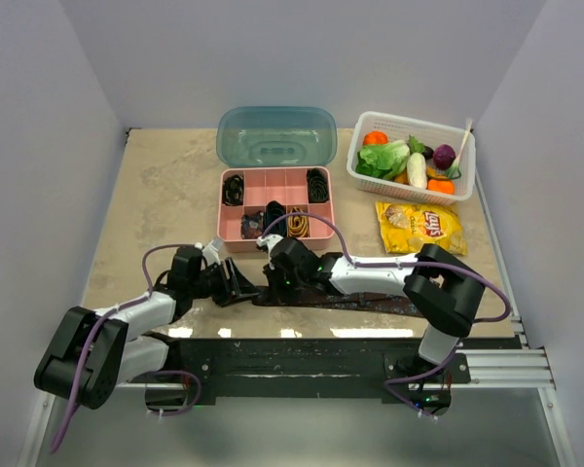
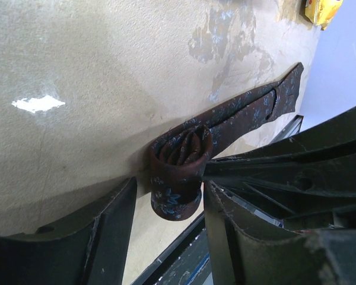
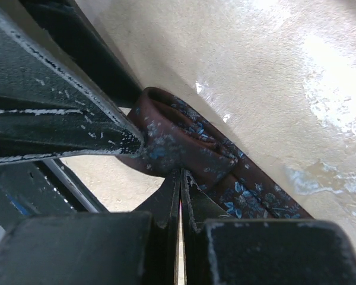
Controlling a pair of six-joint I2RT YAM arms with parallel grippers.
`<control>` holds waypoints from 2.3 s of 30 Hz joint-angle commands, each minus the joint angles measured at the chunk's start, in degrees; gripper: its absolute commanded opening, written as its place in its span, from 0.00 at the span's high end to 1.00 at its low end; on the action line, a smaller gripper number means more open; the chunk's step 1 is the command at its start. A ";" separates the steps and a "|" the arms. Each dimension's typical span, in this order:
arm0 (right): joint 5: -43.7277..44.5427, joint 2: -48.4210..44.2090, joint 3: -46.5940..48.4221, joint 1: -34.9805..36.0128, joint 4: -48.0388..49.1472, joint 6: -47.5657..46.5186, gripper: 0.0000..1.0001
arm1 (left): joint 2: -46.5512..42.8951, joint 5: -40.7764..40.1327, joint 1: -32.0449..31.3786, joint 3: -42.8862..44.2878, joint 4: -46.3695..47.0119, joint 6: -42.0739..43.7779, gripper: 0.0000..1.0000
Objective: Roll the ties
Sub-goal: Roll the tie at the center of the board.
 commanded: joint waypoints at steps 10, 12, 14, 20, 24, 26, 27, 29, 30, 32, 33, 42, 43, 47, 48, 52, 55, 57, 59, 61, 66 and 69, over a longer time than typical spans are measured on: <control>2.31 0.65 1.42 0.30 -1.60 -0.33 1.00 | 2.12 1.21 -1.22 -1.22 7.65 -0.02 0.51; 2.31 0.21 1.95 0.22 -1.77 -0.42 1.00 | 2.56 0.34 -2.18 -1.40 9.58 -0.10 0.51; 2.40 -0.14 2.22 0.22 -1.95 -0.51 1.00 | 3.26 -0.11 -2.71 -1.49 10.64 -0.45 0.52; 2.14 0.38 2.22 0.30 -1.51 -0.51 1.00 | 6.16 -0.64 -4.47 -3.16 18.11 -2.91 0.56; 2.14 0.73 1.60 0.30 -1.25 -0.42 1.00 | 6.61 -1.16 -4.74 -3.60 19.79 -3.35 0.67; 2.40 1.00 1.43 0.30 -0.98 -0.42 1.00 | 6.69 -1.34 -4.74 -3.69 20.49 -3.53 0.75; 2.40 1.35 1.51 0.22 -0.98 -0.42 1.00 | 6.69 -1.52 -4.74 -3.69 20.58 -3.53 0.82; 2.49 1.79 1.43 0.22 -0.55 -0.42 1.00 | 6.69 -1.78 -4.74 -3.60 20.84 -3.53 0.87; 2.49 2.31 1.43 0.22 -0.28 -0.42 1.00 | 6.69 -2.04 -4.74 -3.25 20.84 -3.44 0.93; 2.66 2.84 1.77 0.22 0.07 -0.42 1.00 | 6.61 -2.39 -4.74 -2.72 20.15 -3.18 0.99; 2.84 3.37 1.86 0.22 0.59 -0.51 1.00 | 6.69 -2.57 -4.74 -2.02 19.88 -2.66 1.00; 5.30 6.53 9.24 0.22 -0.36 -2.09 1.00 | 4.15 -7.67 -3.95 4.04 8.90 2.09 1.00; 5.30 6.54 10.12 0.13 -0.89 -2.35 1.00 | 4.06 -7.84 -3.69 4.48 7.06 2.53 1.00; 7.76 5.84 13.81 0.13 -2.39 -3.23 1.00 | 3.44 -8.98 -2.72 6.68 1.96 5.43 1.00; 7.93 5.48 14.08 0.13 -2.91 -3.41 1.00 | 3.27 -9.34 -2.72 7.99 0.55 6.91 1.00; 9.25 3.29 13.99 0.04 -3.88 -3.50 1.00 | 3.70 -11.27 -2.63 11.86 -8.22 11.05 1.00; 11.18 2.32 14.08 0.04 -5.29 -3.76 1.00 | 4.14 -12.42 -2.63 14.59 -12.71 13.69 1.00; 12.94 2.23 14.08 0.04 -6.16 -4.11 1.00 | 4.41 -12.94 -2.63 15.91 -15.27 14.92 1.00; 13.91 2.32 14.43 0.04 -6.69 -4.29 1.00 | 5.11 -12.86 -2.63 16.96 -16.77 15.45 1.00; 14.53 2.67 14.52 0.04 -6.96 -4.38 1.00 | 5.81 -12.94 -2.72 17.58 -18.00 16.24 1.00; 14.53 3.54 14.87 0.04 -6.96 -4.38 1.00 | 7.04 -12.59 -2.72 18.55 -19.76 17.74 1.00; 14.00 4.95 15.49 0.04 -7.39 -4.64 1.00 | 6.96 -12.77 -2.72 18.81 -20.64 18.00 1.00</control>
